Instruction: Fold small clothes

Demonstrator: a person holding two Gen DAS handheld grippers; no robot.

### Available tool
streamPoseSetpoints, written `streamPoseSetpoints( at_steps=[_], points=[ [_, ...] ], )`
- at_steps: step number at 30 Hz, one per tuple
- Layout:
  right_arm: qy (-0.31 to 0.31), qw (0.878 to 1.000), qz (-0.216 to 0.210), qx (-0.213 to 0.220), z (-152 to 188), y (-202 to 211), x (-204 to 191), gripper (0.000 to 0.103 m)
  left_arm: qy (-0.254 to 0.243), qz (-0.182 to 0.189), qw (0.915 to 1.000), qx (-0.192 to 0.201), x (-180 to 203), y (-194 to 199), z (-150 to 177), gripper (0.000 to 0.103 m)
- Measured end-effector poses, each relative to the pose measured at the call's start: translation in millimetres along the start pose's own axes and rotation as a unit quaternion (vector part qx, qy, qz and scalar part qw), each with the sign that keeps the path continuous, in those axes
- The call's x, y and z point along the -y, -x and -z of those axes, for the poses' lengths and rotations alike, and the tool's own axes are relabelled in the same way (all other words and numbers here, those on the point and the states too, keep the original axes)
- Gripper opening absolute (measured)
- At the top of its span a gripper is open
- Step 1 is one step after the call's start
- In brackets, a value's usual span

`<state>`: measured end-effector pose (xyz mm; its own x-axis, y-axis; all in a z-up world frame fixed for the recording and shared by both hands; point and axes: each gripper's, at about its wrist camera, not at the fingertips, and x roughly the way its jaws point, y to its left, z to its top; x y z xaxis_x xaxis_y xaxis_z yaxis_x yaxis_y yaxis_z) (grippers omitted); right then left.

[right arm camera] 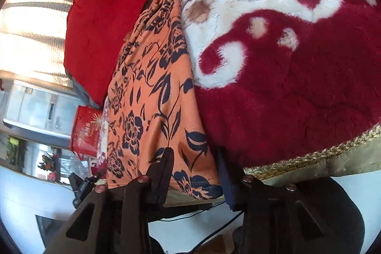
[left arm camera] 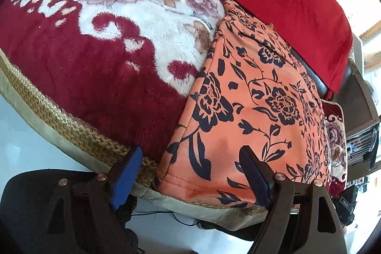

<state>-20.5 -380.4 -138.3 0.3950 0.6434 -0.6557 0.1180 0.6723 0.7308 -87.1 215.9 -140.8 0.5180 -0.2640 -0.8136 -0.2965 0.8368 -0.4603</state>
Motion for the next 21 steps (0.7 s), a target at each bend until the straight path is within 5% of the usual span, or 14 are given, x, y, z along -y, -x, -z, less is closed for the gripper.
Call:
streamPoseSetpoints(
  at_steps=[3, 4, 5, 6, 7, 8, 15, 21],
  points=[
    [0.002, 1.0, -0.011, -0.001, 0.4, -5.0, -3.9, 0.054, -0.017, -0.02, 0.9996, -0.008, 3.0, -1.7, 3.4, 0.081],
    [0.004, 1.0, -0.006, -0.002, -1.8, -5.7, -4.4, 0.054, -0.027, -0.032, 0.9991, -0.009, 5.2, -3.4, 4.9, 0.074],
    [0.008, 1.0, 0.001, -0.002, -2.7, -11.6, -8.8, 0.054, -0.035, -0.042, 0.9985, -0.01, 6.3, -3.5, 6.4, 0.053],
    [0.017, 1.0, 0.014, -0.005, -2.2, -9.5, -8.8, 0.042, -0.042, -0.051, 0.9977, -0.015, 6.1, -4.4, 7.7, 0.037],
    [0.027, 0.999, 0.043, -0.009, -1.5, -11.0, -10.8, 0.016, -0.045, -0.052, 0.9972, -0.028, 5.2, -8.1, 7.7, 0.018],
    [0.028, 0.998, 0.055, -0.013, -2.8, -12.3, -13.3, 0.006, -0.04, -0.042, 0.9978, -0.032, 2.5, -8.8, 7.5, 0.009],
    [0.055, 0.994, 0.079, 0.048, 0.1, 35.7, -41.0, 0.006, -0.039, -0.009, 0.9983, 0.042, 9.7, 45.8, -9.2, 0.008],
    [0.015, 0.999, 0.027, 0.023, -7.3, 14.0, -24.3, 0.016, -0.011, -0.026, 0.9993, -0.023, -2.8, 0.0, -4.2, 0.011]
  ],
)
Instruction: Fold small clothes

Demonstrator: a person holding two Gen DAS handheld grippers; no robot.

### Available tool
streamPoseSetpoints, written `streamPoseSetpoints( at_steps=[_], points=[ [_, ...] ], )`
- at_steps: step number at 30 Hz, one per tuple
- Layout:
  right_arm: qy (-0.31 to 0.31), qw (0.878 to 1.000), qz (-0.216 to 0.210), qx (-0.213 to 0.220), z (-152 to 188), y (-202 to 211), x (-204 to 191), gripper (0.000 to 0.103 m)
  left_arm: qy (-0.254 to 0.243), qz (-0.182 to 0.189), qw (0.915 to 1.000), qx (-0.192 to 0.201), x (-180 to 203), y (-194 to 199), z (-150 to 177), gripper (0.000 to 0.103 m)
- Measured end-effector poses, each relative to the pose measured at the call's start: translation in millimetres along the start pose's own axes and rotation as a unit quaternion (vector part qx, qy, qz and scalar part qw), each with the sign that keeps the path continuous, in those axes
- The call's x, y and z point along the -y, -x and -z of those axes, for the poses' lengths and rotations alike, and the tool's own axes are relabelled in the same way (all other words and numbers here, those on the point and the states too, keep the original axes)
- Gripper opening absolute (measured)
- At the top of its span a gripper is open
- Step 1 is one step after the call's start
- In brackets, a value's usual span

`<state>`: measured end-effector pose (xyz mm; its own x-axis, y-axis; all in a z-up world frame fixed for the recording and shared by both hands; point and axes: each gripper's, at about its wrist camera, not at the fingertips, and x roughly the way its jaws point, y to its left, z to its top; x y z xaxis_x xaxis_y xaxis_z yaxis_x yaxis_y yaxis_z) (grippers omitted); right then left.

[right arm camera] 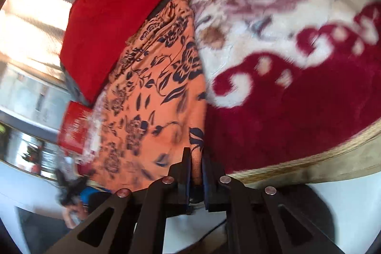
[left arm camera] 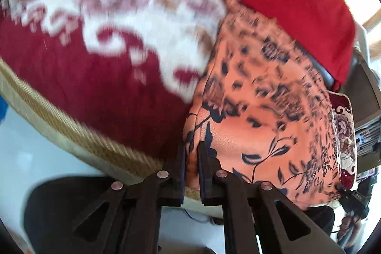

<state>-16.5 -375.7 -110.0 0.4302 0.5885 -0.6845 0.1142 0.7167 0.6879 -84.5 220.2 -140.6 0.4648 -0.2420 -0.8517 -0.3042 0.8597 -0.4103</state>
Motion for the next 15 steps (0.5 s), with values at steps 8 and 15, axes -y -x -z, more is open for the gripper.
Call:
streamPoseSetpoints(
  at_steps=[8, 15],
  points=[
    [0.009, 1.0, 0.011, -0.013, 4.8, -16.1, 4.6, 0.055, -0.032, -0.03, 0.9989, 0.017, 18.4, -3.3, 7.8, 0.045],
    [0.028, 1.0, -0.005, 0.005, 0.4, 12.6, -17.0, 0.007, -0.037, 0.013, 0.9962, 0.078, 24.2, 55.3, -2.4, 0.007]
  ],
)
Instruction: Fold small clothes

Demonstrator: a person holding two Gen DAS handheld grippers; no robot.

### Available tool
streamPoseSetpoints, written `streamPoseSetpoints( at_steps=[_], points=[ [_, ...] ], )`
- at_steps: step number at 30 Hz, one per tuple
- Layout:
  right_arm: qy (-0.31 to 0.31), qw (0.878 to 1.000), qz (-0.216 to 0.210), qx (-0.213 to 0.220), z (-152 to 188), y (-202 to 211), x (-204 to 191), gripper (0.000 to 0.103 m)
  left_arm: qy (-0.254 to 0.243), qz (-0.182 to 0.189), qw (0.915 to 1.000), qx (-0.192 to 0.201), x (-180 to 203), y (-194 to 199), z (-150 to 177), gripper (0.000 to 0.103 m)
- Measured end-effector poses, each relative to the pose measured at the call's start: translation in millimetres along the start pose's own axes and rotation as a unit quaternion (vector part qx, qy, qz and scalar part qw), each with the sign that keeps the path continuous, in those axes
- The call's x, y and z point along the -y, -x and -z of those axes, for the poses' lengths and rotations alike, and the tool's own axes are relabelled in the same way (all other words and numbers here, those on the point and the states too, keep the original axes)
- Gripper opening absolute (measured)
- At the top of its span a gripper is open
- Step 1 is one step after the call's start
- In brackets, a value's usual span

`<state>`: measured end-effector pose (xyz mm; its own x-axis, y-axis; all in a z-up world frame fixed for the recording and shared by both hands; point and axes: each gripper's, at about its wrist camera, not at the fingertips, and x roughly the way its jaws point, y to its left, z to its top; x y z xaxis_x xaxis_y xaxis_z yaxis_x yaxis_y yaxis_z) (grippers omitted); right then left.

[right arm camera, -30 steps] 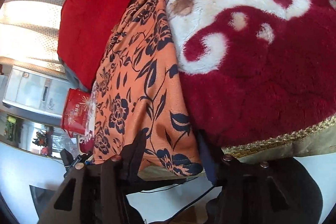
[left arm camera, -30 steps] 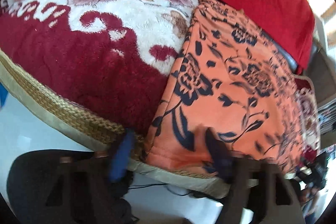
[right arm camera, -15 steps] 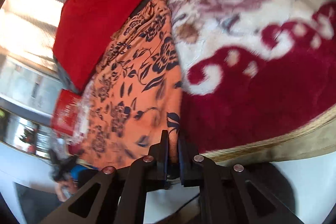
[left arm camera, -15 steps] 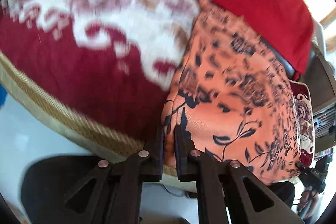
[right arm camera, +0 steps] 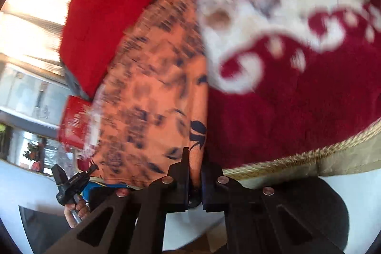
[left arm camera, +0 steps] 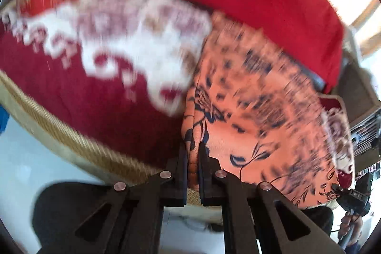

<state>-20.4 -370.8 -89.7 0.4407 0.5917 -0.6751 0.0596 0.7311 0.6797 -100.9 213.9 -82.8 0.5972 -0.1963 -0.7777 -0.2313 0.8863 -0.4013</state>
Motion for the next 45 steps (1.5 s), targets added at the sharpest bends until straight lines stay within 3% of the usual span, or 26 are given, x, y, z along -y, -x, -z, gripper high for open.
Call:
streamPoseSetpoints(
  at_steps=[2, 6, 11, 12, 15, 19, 22, 24, 28, 29, 31, 32, 35, 37, 39, 40, 41, 42, 43, 44, 45],
  points=[
    [0.0, 1.0, -0.003, 0.001, -4.2, 2.4, 1.7, 0.007, 0.005, -0.001, 1.0, -0.002, -2.0, -0.8, -1.4, 0.007],
    [-0.057, 0.998, 0.004, -0.041, 0.4, -28.5, 38.1, 0.007, 0.025, -0.038, 0.9959, -0.078, -15.6, -43.9, 8.7, 0.007],
    [-0.038, 0.999, -0.036, 0.009, -0.9, 2.9, 21.0, 0.007, 0.01, -0.018, 0.9997, -0.016, -6.1, -13.5, 2.8, 0.007],
    [-0.038, 0.999, -0.032, 0.005, -2.7, -0.6, 22.7, 0.007, 0.011, -0.021, 0.9995, -0.023, -8.0, -17.5, 1.8, 0.007],
    [-0.071, 0.997, -0.018, -0.031, -0.7, -24.6, 40.0, 0.007, 0.022, -0.048, 0.9946, -0.09, -16.6, -51.0, 8.4, 0.007],
    [-0.051, 0.998, -0.04, -0.019, 1.6, -21.5, 21.9, 0.007, -0.026, -0.05, 0.9972, -0.049, 4.6, -38.1, 2.0, 0.007],
    [-0.06, 0.997, -0.039, -0.04, -2.3, -33.4, 25.6, 0.007, -0.032, -0.062, 0.9933, -0.092, 5.0, -55.9, -3.8, 0.007],
    [-0.049, 0.997, -0.049, -0.035, -13.5, -31.9, 16.4, 0.007, -0.045, -0.053, 0.9937, -0.087, 18.3, -55.5, -16.1, 0.007],
    [0.004, 0.995, -0.095, 0.014, -86.6, -15.5, -28.0, 0.007, -0.081, 0.002, 0.9967, -0.005, 58.0, -32.1, -95.6, 0.007],
    [0.016, 0.994, -0.107, 0.031, -111.3, -12.9, -39.0, 0.007, -0.083, 0.014, 0.9962, 0.023, 67.7, -28.2, -122.0, 0.002],
    [0.034, 0.988, -0.123, 0.088, -178.4, -9.4, -59.9, 0.007, -0.092, 0.011, 0.9922, 0.083, 86.3, -34.8, -182.8, 0.002],
    [0.033, 0.986, -0.125, 0.104, -200.0, -12.4, -64.3, 0.007, -0.084, 0.012, 0.9922, 0.091, 87.0, -40.9, -201.0, 0.002],
    [0.002, 0.988, -0.099, 0.122, -270.1, -55.0, -57.7, 0.008, -0.063, -0.009, 0.9942, 0.087, 89.0, -103.4, -253.9, 0.002],
    [-0.009, 0.993, -0.043, 0.112, -291.9, -97.2, -41.3, 0.011, -0.057, -0.054, 0.9939, 0.077, 82.7, -148.2, -259.6, 0.002],
    [-0.04, 0.997, -0.027, 0.06, -291.9, -138.8, -16.3, 0.011, -0.03, -0.051, 0.9978, 0.03, 59.8, -160.8, -244.1, 0.002],
    [-0.042, 0.998, -0.019, 0.052, -287.0, -148.8, -10.4, 0.011, -0.016, -0.033, 0.9992, 0.019, 51.2, -167.4, -232.1, 0.005],
    [-0.042, 0.998, -0.019, 0.05, -281.3, -154.8, -3.9, 0.011, -0.014, -0.035, 0.9992, 0.016, 43.5, -168.6, -218.0, 0.015],
    [-0.046, 0.997, -0.036, 0.059, -276.0, -156.7, 1.8, 0.011, -0.022, -0.052, 0.9983, 0.012, 38.7, -165.0, -204.9, 0.024],
    [-0.052, 0.995, -0.048, 0.064, -274.3, -155.7, 5.8, 0.011, -0.029, -0.063, 0.9975, 0.015, 37.5, -159.0, -193.4, 0.042],
    [-0.061, 0.994, -0.06, 0.065, -273.7, -154.7, 10.6, 0.011, -0.038, -0.071, 0.9963, 0.028, 36.0, -145.4, -177.6, 0.052],
    [-0.064, 0.994, -0.063, 0.062, -274.3, -154.5, 12.9, 0.011, -0.054, -0.078, 0.9946, 0.043, 37.0, -132.5, -161.5, 0.055]
  ],
)
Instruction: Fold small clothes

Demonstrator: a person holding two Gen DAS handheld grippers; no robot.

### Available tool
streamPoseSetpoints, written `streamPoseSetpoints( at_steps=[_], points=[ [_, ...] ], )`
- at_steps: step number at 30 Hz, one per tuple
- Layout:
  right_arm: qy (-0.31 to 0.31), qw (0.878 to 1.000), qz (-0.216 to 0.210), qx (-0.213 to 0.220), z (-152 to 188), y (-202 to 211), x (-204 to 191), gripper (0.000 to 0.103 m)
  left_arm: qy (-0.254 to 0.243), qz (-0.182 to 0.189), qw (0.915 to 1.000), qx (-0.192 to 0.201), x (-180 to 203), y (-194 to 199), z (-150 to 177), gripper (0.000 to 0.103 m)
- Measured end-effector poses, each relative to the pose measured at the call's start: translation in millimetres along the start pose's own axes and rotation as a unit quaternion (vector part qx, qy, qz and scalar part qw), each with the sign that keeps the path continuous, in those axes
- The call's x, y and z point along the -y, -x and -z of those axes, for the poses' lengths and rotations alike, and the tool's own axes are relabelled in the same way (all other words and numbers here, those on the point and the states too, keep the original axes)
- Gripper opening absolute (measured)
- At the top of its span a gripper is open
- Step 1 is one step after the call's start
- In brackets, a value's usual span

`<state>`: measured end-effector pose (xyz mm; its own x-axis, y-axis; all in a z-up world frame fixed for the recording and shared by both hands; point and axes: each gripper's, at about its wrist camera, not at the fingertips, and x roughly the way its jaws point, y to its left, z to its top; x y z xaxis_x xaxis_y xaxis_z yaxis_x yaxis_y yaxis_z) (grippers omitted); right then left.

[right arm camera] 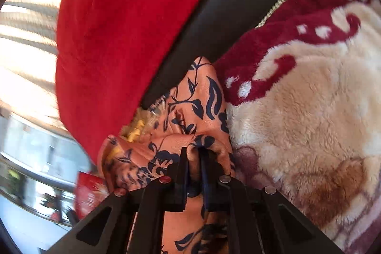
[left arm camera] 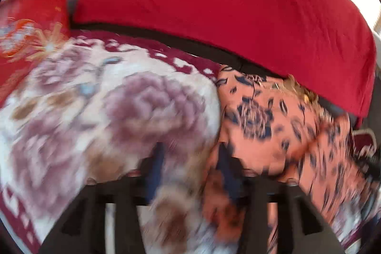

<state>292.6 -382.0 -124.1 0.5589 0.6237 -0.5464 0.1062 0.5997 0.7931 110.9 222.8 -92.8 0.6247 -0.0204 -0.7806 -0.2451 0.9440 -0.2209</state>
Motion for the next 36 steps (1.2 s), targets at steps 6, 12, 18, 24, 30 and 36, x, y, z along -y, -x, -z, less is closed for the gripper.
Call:
streamPoseSetpoints(
  at_steps=[6, 12, 18, 24, 30, 36],
  points=[
    [0.03, 0.999, 0.039, 0.0, -1.4, -0.6, -16.6, 0.012, -0.018, 0.117, 0.9925, -0.029, 36.9, 60.1, 73.1, 0.078],
    [0.016, 0.999, 0.04, 0.001, -1.2, -1.3, -14.2, 0.012, 0.06, 0.216, 0.9691, -0.103, 88.5, 27.6, 96.4, 0.08],
    [0.022, 0.999, 0.048, 0.001, 1.4, -1.8, -17.1, 0.012, 0.17, 0.247, 0.9408, -0.157, 86.8, -5.7, 92.3, 0.003],
    [0.047, 0.997, 0.065, -0.007, 1.3, -8.5, -26.0, 0.012, 0.142, 0.254, 0.9538, -0.075, 80.1, 53.1, 57.3, 0.005],
    [0.07, 0.995, 0.074, -0.017, -10.2, -14.6, -37.1, 0.012, 0.133, 0.243, 0.9602, 0.033, 62.4, 61.5, -39.7, 0.004],
    [0.011, 0.999, 0.044, -0.002, -25.7, -22.9, -24.1, 0.012, 0.174, 0.12, 0.9748, -0.071, 28.2, -94.7, -105.4, 0.007]
  ],
)
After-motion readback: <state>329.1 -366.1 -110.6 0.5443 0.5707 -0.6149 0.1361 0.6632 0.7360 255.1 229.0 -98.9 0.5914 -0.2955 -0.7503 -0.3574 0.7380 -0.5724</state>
